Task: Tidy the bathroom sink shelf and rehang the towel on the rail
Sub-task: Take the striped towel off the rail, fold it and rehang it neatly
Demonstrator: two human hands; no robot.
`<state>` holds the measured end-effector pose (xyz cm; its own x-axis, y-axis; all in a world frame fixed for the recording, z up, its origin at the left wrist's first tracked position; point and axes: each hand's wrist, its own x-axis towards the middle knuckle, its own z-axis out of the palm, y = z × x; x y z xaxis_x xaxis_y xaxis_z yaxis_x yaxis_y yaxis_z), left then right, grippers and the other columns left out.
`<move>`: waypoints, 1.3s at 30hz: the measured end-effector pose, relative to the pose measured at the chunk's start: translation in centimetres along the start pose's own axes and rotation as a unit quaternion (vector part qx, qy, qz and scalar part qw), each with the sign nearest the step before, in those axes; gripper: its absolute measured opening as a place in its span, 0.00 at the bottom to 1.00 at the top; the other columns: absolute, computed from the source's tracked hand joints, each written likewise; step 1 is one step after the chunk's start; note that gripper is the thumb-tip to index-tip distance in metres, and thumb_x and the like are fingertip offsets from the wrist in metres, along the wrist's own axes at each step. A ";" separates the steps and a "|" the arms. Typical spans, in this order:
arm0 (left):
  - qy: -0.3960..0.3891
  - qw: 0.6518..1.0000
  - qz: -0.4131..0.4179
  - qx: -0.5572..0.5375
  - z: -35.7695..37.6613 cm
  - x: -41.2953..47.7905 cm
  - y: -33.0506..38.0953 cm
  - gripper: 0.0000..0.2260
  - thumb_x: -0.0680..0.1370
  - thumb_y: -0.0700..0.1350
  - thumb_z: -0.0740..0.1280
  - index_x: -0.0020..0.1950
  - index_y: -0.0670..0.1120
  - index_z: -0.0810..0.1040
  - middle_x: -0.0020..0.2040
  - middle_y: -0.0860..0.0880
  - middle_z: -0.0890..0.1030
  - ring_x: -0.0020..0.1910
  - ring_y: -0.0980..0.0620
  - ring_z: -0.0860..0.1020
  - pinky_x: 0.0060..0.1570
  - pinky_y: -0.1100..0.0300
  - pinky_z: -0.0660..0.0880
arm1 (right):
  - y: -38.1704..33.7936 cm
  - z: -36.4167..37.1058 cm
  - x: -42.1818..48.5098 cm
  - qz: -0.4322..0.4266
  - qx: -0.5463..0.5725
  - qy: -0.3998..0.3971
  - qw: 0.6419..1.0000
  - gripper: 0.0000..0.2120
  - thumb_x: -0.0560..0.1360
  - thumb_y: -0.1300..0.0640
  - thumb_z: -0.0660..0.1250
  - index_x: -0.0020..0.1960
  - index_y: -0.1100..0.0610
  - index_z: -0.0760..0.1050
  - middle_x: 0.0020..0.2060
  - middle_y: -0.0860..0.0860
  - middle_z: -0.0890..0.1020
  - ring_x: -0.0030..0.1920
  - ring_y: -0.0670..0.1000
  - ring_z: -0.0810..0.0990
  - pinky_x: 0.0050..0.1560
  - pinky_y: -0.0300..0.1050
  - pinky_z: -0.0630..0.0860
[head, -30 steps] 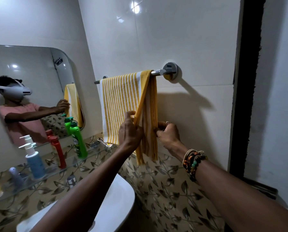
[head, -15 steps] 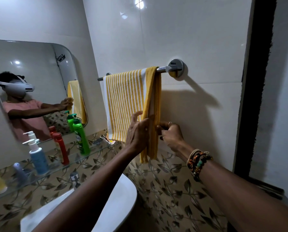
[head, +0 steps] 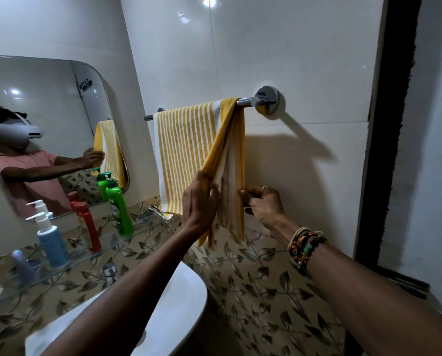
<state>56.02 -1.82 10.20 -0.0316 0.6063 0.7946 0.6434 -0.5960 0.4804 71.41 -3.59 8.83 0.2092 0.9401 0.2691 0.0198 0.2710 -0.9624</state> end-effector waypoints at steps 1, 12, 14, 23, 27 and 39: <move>0.004 1.000 0.008 -0.006 0.0 -0.1 0.0 0.10 0.78 0.39 0.66 0.58 0.44 0.72 0.41 0.49 0.76 0.30 0.54 0.73 0.28 0.60 0.70 | 0.0 0.0 -0.1 0.005 0.002 -0.004 1.000 0.07 0.78 0.59 0.69 0.43 0.51 0.83 0.39 0.48 0.86 0.41 0.47 0.83 0.41 0.39 0.79; -0.038 0.998 0.044 0.006 0.8 0.1 0.5 0.14 0.74 0.52 0.73 0.54 0.44 0.82 0.49 0.49 0.80 0.44 0.53 0.78 0.40 0.63 0.74 | -0.2 0.6 -0.6 0.032 0.011 -0.085 0.996 0.10 0.82 0.57 0.63 0.55 0.56 0.82 0.48 0.52 0.86 0.49 0.51 0.85 0.53 0.49 0.79; -0.025 0.999 0.034 0.011 0.7 0.1 0.5 0.11 0.75 0.47 0.72 0.53 0.43 0.82 0.49 0.47 0.82 0.42 0.52 0.79 0.37 0.68 0.70 | 0.1 0.6 -0.4 0.030 0.008 -0.066 0.997 0.08 0.82 0.57 0.63 0.49 0.56 0.81 0.45 0.52 0.85 0.46 0.52 0.84 0.51 0.50 0.79; -0.003 0.998 0.058 0.008 -0.3 -0.4 -0.4 0.06 0.75 0.32 0.66 0.49 0.40 0.71 0.39 0.43 0.76 0.33 0.46 0.74 0.30 0.53 0.71 | 1.2 0.2 0.6 0.032 -0.027 0.053 0.998 0.12 0.83 0.53 0.61 0.46 0.55 0.79 0.48 0.62 0.85 0.44 0.59 0.83 0.49 0.57 0.81; -0.032 0.994 0.095 0.051 -0.3 -0.5 -0.7 0.05 0.77 0.33 0.63 0.49 0.39 0.77 0.45 0.43 0.73 0.37 0.48 0.74 0.33 0.56 0.74 | 1.4 0.5 0.4 0.024 -0.031 0.053 0.998 0.11 0.83 0.52 0.61 0.49 0.56 0.80 0.49 0.61 0.85 0.52 0.63 0.83 0.53 0.65 0.80; -0.052 0.998 0.034 0.009 1.8 -0.8 -0.1 0.09 0.77 0.41 0.67 0.57 0.45 0.79 0.49 0.48 0.79 0.42 0.56 0.74 0.35 0.68 0.66 | 1.3 1.2 -0.6 -0.035 -0.018 -0.054 0.998 0.07 0.82 0.59 0.63 0.52 0.61 0.78 0.48 0.61 0.85 0.48 0.58 0.85 0.50 0.54 0.82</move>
<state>57.34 -1.36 8.83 0.0912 0.6174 0.7814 0.6548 -0.6283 0.4201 70.18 -3.55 7.50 0.0989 0.9368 0.3357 0.0667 0.3303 -0.9415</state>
